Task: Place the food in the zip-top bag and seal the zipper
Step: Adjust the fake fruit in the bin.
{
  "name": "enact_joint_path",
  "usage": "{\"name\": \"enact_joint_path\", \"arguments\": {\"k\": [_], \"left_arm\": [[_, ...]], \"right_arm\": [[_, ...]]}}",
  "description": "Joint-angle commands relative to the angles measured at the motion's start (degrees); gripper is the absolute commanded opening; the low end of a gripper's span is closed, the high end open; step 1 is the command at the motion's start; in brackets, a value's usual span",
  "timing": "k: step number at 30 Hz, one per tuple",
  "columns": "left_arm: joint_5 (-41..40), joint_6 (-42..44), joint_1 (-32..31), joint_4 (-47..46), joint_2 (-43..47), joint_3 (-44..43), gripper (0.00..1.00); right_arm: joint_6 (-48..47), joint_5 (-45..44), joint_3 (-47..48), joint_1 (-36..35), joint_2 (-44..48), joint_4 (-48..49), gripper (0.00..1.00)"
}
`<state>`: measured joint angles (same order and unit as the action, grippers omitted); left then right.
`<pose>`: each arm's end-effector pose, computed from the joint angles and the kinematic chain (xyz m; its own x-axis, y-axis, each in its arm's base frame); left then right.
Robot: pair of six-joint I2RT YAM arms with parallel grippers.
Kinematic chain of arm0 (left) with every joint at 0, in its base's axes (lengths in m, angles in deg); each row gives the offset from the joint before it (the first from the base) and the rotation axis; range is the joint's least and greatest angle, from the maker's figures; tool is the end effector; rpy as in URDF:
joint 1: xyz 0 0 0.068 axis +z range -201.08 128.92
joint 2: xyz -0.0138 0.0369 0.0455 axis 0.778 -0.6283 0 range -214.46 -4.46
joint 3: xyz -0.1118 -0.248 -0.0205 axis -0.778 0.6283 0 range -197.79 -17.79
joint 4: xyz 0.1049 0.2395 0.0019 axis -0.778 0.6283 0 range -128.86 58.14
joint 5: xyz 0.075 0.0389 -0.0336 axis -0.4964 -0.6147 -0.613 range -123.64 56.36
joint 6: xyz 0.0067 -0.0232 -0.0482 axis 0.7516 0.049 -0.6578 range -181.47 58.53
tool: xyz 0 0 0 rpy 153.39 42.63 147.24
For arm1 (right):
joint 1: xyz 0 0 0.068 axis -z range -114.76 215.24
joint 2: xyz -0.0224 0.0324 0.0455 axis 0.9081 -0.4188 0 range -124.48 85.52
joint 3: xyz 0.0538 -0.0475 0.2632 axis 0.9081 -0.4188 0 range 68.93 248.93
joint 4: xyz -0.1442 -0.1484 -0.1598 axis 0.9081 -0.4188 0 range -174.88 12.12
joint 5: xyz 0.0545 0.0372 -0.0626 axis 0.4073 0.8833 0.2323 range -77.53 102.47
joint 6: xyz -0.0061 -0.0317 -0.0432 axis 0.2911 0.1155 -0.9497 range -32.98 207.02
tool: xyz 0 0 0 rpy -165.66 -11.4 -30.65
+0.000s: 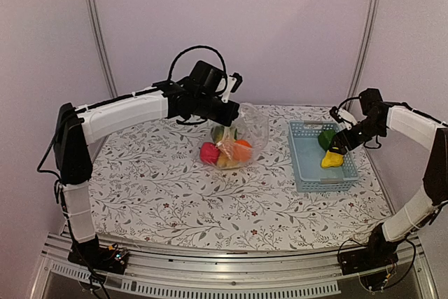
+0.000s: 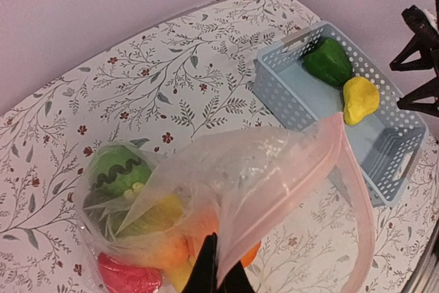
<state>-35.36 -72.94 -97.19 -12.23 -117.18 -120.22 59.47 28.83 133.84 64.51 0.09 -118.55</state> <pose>0.3206 -0.3318 0.3065 -0.5481 0.2832 -0.7870 0.6069 0.7821 -0.1412 0.3015 0.0139 0.2522 -0.7083 -0.4529 -0.5414 -0.5365 0.8439 -0.0040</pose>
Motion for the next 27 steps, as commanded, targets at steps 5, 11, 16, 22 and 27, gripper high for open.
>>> {"name": "enact_joint_path", "arguments": {"k": [5,11,16,22,27], "left_arm": [[0.5,-0.5,-0.2,-0.6,0.9,0.5,0.0],[1.1,-0.7,-0.3,-0.2,0.0,-1.2,0.0],[0.6,-0.6,-0.3,0.3,0.7,-0.8,0.0],[-0.2,-0.5,-0.3,0.7,1.3,0.0,0.0],[-0.1,-0.8,-0.3,0.7,1.9,0.7,0.0]], "right_arm": [[-0.8,-5.6,-1.0,0.1,-3.4,-0.8,0.83],[-2.2,-10.3,-0.5,0.1,-5.7,0.7,0.85],[-2.9,-10.6,1.0,0.1,-8.6,0.7,0.87],[-3.4,-10.8,2.9,0.2,-12.1,0.7,0.88],[-3.7,-12.2,2.6,0.1,-14.5,2.1,0.89]]}}
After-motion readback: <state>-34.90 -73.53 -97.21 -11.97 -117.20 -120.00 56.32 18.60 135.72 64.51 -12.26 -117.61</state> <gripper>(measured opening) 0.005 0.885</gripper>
